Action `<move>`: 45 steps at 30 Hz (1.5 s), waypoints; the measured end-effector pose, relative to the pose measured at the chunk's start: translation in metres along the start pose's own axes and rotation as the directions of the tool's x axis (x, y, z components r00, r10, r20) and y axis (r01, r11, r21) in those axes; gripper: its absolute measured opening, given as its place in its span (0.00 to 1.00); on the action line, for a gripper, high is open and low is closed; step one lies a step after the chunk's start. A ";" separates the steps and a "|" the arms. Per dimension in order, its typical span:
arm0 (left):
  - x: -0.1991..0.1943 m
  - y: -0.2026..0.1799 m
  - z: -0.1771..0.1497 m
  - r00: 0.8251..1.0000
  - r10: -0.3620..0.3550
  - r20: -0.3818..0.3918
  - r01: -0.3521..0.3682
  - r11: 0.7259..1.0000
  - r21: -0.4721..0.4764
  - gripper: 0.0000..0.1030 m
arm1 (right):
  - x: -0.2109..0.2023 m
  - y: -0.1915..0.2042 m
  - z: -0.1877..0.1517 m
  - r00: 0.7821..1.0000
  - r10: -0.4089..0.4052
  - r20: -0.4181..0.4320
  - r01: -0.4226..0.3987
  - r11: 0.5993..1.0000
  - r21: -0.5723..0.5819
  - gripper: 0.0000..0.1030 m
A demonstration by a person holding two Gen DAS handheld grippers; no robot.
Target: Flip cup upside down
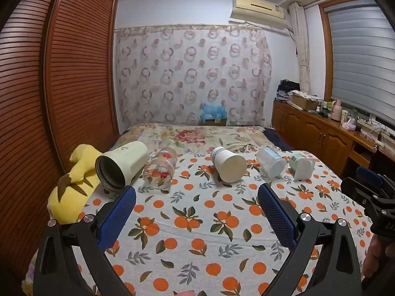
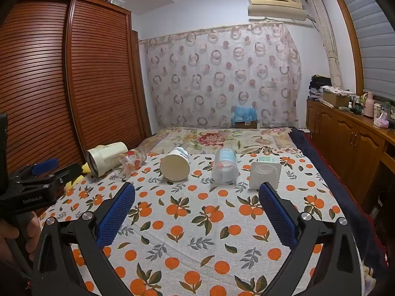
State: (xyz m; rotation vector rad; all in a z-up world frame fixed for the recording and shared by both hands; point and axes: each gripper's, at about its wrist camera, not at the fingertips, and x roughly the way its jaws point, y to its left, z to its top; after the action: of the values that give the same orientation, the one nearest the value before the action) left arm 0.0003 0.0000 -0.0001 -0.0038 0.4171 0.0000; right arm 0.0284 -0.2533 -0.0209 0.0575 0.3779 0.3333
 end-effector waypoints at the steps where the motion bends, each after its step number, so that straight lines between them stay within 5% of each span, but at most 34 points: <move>1: 0.000 0.000 0.000 1.000 0.000 0.000 0.000 1.000 -0.001 0.92 | 0.000 0.000 0.000 1.000 0.000 0.001 0.000 1.000 0.002 0.98; 45: -0.005 -0.002 0.002 1.000 -0.004 0.018 0.004 1.000 -0.001 0.92 | -0.003 -0.003 0.001 1.000 -0.001 0.001 0.001 1.000 0.007 0.98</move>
State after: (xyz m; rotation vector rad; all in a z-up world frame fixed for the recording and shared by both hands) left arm -0.0039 -0.0015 0.0037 -0.0055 0.3993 -0.0040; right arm 0.0275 -0.2572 -0.0189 0.0640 0.3779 0.3307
